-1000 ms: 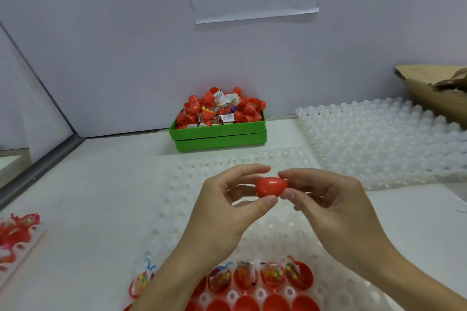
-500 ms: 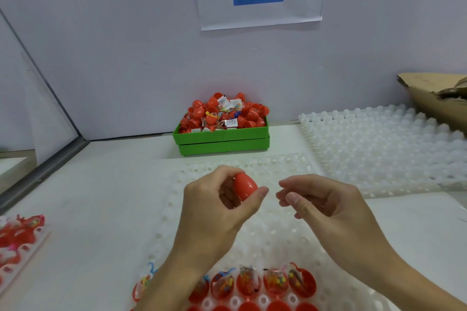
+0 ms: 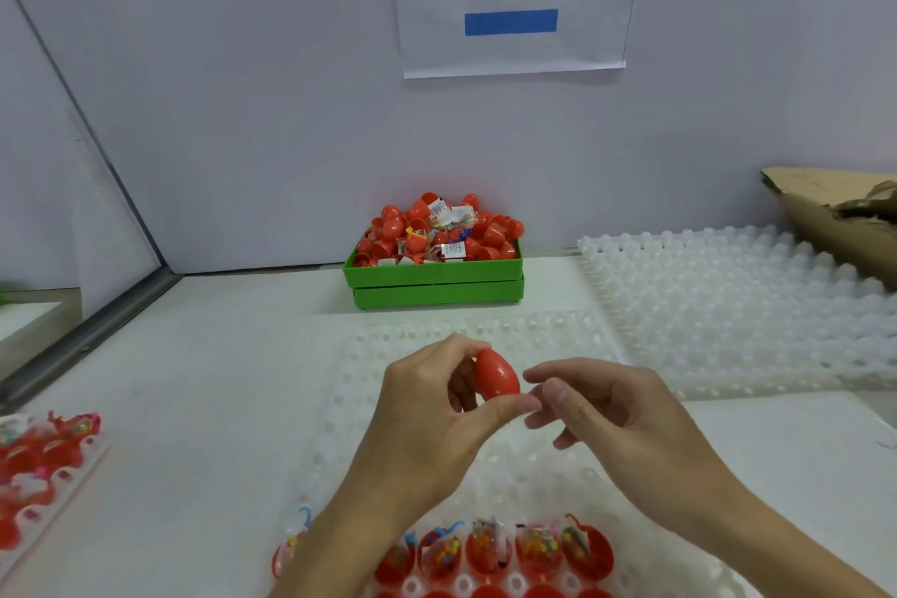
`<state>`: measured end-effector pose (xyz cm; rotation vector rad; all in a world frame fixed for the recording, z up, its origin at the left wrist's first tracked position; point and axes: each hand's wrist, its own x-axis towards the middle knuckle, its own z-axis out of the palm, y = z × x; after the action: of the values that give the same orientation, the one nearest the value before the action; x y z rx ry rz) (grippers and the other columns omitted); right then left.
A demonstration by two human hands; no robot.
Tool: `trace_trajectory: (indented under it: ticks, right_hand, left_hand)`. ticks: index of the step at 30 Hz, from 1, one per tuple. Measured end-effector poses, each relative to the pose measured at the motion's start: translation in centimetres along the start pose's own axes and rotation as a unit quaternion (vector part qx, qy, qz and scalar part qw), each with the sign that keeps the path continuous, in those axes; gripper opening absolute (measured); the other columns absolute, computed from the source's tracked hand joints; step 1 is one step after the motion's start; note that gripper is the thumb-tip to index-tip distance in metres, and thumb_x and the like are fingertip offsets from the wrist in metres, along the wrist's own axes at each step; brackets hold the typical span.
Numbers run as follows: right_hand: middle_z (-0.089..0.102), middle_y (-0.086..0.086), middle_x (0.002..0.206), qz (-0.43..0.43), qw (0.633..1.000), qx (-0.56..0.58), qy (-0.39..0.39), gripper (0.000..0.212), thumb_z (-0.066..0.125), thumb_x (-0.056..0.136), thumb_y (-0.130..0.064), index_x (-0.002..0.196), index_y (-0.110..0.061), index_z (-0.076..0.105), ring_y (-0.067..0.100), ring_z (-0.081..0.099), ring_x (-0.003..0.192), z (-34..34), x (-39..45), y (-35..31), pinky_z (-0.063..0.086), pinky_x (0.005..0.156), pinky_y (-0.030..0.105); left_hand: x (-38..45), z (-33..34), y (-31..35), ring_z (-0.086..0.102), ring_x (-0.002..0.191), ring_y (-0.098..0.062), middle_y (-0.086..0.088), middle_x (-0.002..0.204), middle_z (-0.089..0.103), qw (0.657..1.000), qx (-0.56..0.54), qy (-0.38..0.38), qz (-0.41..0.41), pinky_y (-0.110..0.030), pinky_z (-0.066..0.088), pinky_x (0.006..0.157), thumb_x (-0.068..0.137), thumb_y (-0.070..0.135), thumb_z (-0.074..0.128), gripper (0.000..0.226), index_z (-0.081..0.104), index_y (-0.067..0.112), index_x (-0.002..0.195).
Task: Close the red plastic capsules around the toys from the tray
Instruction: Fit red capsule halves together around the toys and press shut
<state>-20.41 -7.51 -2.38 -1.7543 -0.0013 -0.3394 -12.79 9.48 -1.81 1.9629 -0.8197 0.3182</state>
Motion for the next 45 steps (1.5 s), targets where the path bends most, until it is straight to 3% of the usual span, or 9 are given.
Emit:
trace_trajectory:
  ticks: [7, 11, 16, 26, 30, 34, 38, 42, 45]
  right_hand:
    - [0.076, 0.006, 0.078, 0.048, 0.995, -0.007, -0.086, 0.009, 0.069, 0.091, -0.022, 0.094, -0.024, 0.078, 0.014, 0.072, 0.072, 1.0, 1.1, -1.3, 0.054, 0.066, 0.020]
    - [0.076, 0.012, 0.082, 0.102, 0.993, 0.055, -0.038, 0.015, 0.063, 0.093, -0.019, 0.093, -0.012, 0.077, 0.016, 0.070, 0.072, -0.1, 1.9, -1.1, 0.056, 0.068, 0.023]
    - [0.074, 0.023, 0.095, 0.163, 0.971, 0.174, 0.028, 0.016, 0.062, 0.092, -0.007, 0.101, 0.002, 0.070, 0.023, 0.074, 0.080, -3.4, 3.2, -0.6, 0.058, 0.064, 0.021]
    - [0.061, 0.013, 0.097, 0.128, 0.890, 0.307, 0.311, 0.019, 0.043, 0.105, -0.016, 0.100, -0.001, 0.054, 0.018, 0.066, 0.079, -18.1, 15.3, -0.2, 0.052, 0.057, 0.017]
    - [0.058, 0.015, 0.122, 0.072, 0.832, 0.378, 0.399, 0.023, 0.030, 0.108, -0.018, 0.101, -0.007, 0.048, 0.021, 0.065, 0.094, -24.9, 19.3, -1.9, 0.049, 0.048, 0.014]
    - [0.040, 0.014, 0.153, 0.054, 0.789, 0.450, 0.414, 0.048, 0.039, 0.107, -0.019, 0.150, -0.005, 0.024, 0.030, 0.047, 0.135, -27.2, 19.9, -0.6, 0.051, 0.096, 0.030]
    - [0.040, 0.024, 0.149, 0.105, 0.878, 0.361, 0.297, 0.043, 0.028, 0.107, -0.006, 0.147, 0.009, 0.025, 0.032, 0.050, 0.131, -22.7, 17.5, 1.8, 0.046, 0.103, 0.026]
    - [0.068, 0.020, 0.110, 0.121, 0.947, 0.168, 0.246, 0.024, 0.043, 0.101, 0.001, 0.121, 0.004, 0.057, 0.023, 0.071, 0.087, -17.8, 13.5, 2.8, 0.056, 0.077, 0.025]
    - [0.076, 0.010, 0.090, 0.097, 0.983, -0.024, 0.153, 0.021, 0.051, 0.099, -0.003, 0.108, -0.006, 0.071, 0.018, 0.074, 0.077, -14.2, 9.8, 1.9, 0.058, 0.070, 0.023]
  left_hand:
    - [-0.2, 0.2, -0.3, 0.051, 0.069, -0.002, 0.024, 0.081, 0.047, 0.991, 0.110, -0.055, 0.058, -0.016, 0.046, 0.061, 0.075, 0.043, 0.072, 0.057, 0.063, 0.017, 0.126]
    - [-0.2, 0.2, -0.1, 0.053, 0.090, 0.002, 0.023, 0.099, 0.052, 0.994, 0.074, -0.068, 0.047, -0.011, 0.046, 0.070, 0.074, 0.057, 0.071, 0.089, 0.033, 0.030, 0.150]
    - [-0.3, 0.1, -0.4, 0.049, 0.100, 0.007, 0.026, 0.113, 0.052, 0.992, 0.096, -0.069, 0.040, -0.012, 0.044, 0.073, 0.069, 0.079, 0.045, 0.093, 0.029, 0.036, 0.151]
    - [-0.2, 0.6, -1.0, 0.051, 0.095, 0.014, 0.031, 0.107, 0.054, 0.984, 0.148, -0.045, 0.087, -0.011, 0.045, 0.063, 0.088, 0.065, 0.053, 0.051, 0.058, 0.033, 0.127]
    - [0.4, 0.7, -0.8, 0.048, 0.085, 0.021, 0.017, 0.099, 0.060, 0.979, 0.143, -0.033, 0.140, 0.004, 0.041, 0.065, 0.091, 0.063, 0.043, 0.049, 0.061, 0.026, 0.118]
    - [0.7, 0.7, -1.4, 0.051, 0.082, 0.013, 0.015, 0.101, 0.061, 0.978, 0.137, -0.023, 0.158, 0.002, 0.042, 0.063, 0.096, 0.058, 0.040, 0.046, 0.067, 0.024, 0.110]
    - [0.7, 0.8, -1.9, 0.050, 0.083, 0.018, 0.017, 0.095, 0.062, 0.979, 0.144, -0.027, 0.141, 0.001, 0.041, 0.063, 0.092, 0.049, 0.048, 0.036, 0.069, 0.024, 0.107]
    - [0.3, 0.4, -2.1, 0.054, 0.093, 0.013, 0.035, 0.092, 0.058, 0.983, 0.149, -0.104, 0.042, -0.006, 0.044, 0.071, 0.095, 0.059, 0.042, 0.036, 0.069, 0.038, 0.105]
    - [0.0, 0.0, -2.3, 0.051, 0.103, 0.011, 0.037, 0.104, 0.056, 0.968, 0.170, -0.185, -0.012, -0.013, 0.044, 0.088, 0.083, 0.072, 0.026, 0.056, 0.063, 0.043, 0.113]
